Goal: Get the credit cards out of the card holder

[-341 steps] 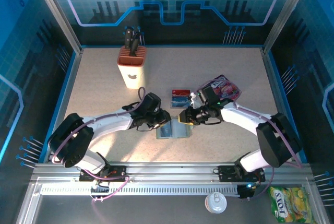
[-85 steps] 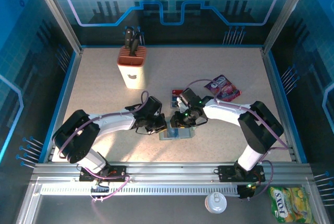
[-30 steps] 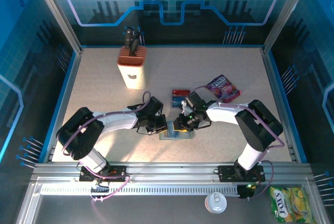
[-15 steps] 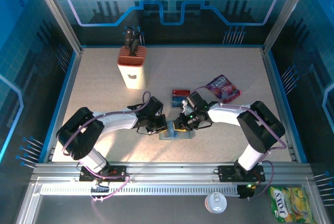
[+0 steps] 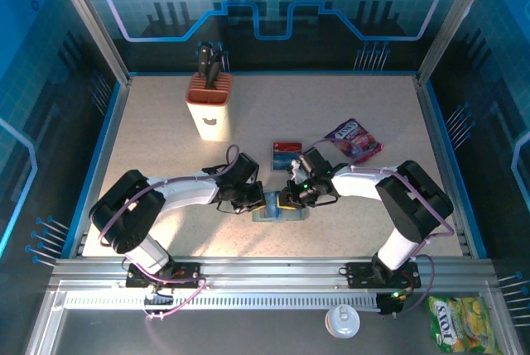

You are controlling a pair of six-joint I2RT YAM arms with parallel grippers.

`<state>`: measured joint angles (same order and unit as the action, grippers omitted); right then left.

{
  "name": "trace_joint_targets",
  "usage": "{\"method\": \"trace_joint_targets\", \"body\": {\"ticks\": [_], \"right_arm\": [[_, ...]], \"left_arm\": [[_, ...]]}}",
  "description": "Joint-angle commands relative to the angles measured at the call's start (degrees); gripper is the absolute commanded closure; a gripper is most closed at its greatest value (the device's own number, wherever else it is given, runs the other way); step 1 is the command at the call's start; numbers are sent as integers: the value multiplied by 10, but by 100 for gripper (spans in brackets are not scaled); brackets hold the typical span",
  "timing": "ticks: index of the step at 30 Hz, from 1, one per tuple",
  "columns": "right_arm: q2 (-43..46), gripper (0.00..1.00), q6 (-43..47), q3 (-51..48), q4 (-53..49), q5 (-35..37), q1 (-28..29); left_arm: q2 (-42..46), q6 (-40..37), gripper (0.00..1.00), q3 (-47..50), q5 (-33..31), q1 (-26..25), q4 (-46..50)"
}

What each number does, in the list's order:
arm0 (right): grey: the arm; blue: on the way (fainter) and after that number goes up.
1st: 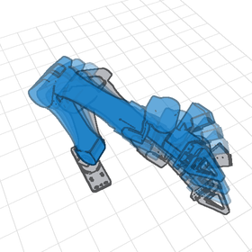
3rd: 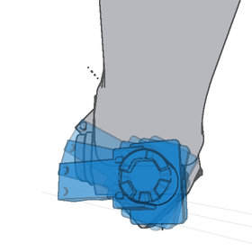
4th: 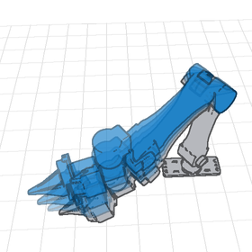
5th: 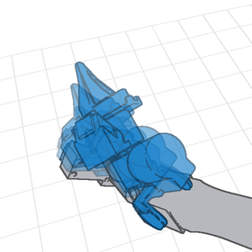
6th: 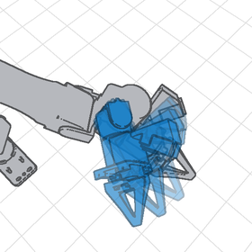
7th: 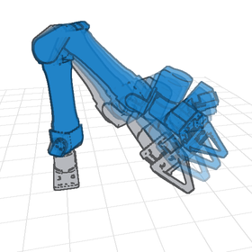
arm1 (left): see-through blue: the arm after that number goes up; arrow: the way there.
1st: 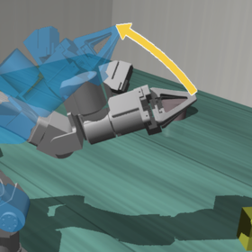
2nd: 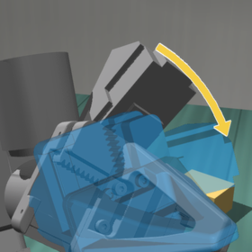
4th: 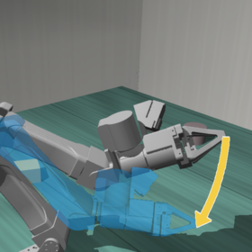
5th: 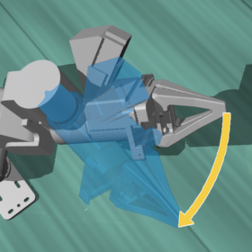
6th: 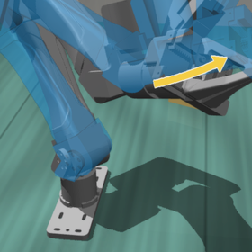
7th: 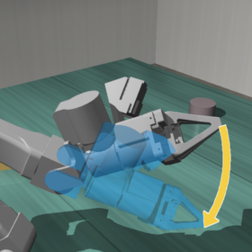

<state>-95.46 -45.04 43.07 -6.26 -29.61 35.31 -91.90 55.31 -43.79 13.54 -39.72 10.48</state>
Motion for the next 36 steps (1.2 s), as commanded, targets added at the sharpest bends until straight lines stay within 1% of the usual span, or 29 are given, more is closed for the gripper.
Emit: {"method": "trace_joint_targets", "body": {"ticks": [1,8,13,19,23,30,33,36], "right_arm": [[14,89,0,-11,12,-11,-12],[47,90,18,-22,-14,-8,-40],[73,94,37,-24,-40,-11,-55],[94,97,62,-10,-70,-12,-63],[105,99,86,11,-109,-1,-67],[128,100,162,59,-197,41,-75],[129,100,212,90,-233,55,-76],[133,100,270,112,-263,86,-75]], "left_arm": [[-7,-6,100,1,-4,-2,29],[-7,-6,100,0,-5,-1,31],[-3,-5,100,-1,-7,-1,31],[7,-7,100,-5,-1,3,22],[8,-18,99,-21,-5,11,35],[25,-26,99,-33,-11,20,56],[38,-25,99,-30,-14,20,63],[48,-24,99,-23,-16,21,66]]}}
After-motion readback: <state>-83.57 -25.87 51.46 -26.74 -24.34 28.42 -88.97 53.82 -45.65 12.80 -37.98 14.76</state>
